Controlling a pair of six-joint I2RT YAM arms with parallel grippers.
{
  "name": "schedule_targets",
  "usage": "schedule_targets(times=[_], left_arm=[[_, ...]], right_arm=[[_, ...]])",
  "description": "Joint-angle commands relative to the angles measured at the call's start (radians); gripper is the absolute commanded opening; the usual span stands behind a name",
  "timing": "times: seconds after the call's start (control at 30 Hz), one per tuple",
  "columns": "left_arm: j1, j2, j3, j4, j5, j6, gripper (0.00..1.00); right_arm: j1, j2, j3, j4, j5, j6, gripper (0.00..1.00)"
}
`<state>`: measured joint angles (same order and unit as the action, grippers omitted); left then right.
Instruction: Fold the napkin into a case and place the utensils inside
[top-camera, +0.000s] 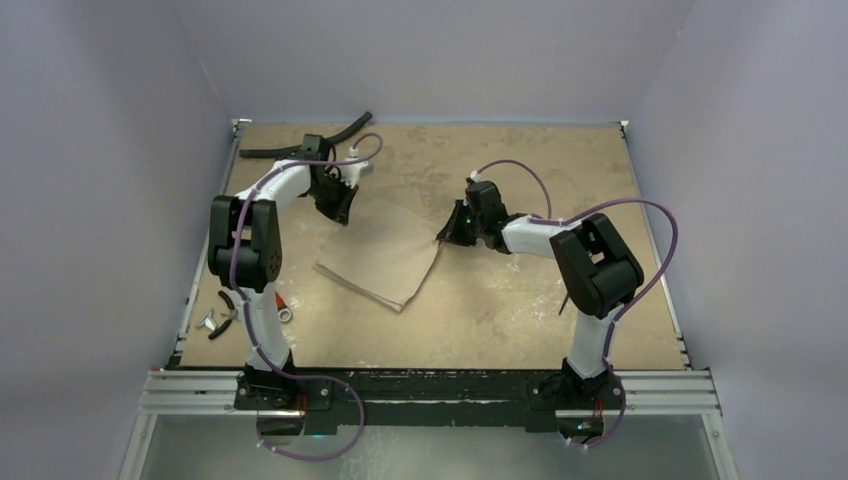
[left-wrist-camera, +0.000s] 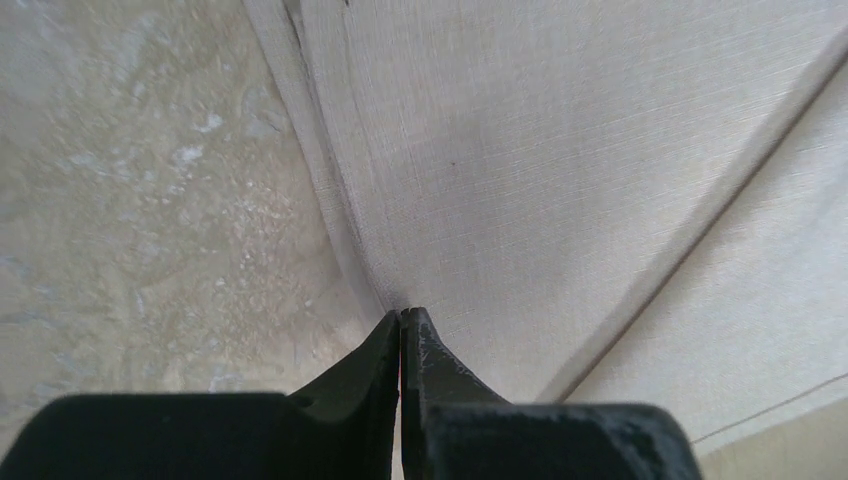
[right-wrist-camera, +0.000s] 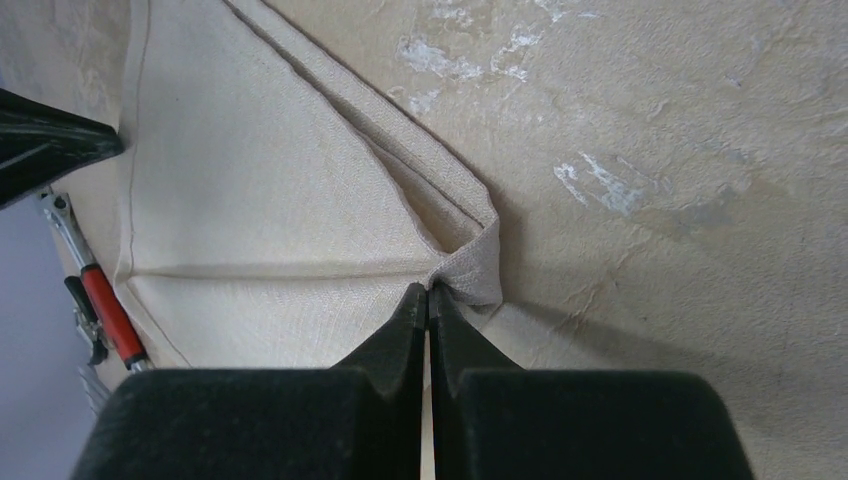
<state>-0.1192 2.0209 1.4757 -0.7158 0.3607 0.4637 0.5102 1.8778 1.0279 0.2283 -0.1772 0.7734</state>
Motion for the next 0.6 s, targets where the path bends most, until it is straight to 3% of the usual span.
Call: schedule_targets(times=[0.0, 0.17, 0.47, 0.57], left_arm=[[-0.014, -0.043, 0.120, -0.092, 0.077, -0.026, 0.03], [-0.071, -0.072, 0.116, -0.131, 0.109, -0.009, 0.04], [-0.129, -0.148, -0.064, -0.121, 0.148, 0.040, 0.04], [-0.158, -0.176, -0.125, -0.083, 0.153, 0.036, 0.04]], right_arm=[[0.002, 0.005, -0.011, 0.033, 0.017, -0.010, 0.00], [-0.008, -0.003, -0.029, 0.055, 0.056, 0.000, 0.00], [-0.018, -0.034, -0.061, 0.100, 0.020, -0.024, 0.00], [-0.017, -0.049, -0.079, 0.119, 0.004, -0.036, 0.07]])
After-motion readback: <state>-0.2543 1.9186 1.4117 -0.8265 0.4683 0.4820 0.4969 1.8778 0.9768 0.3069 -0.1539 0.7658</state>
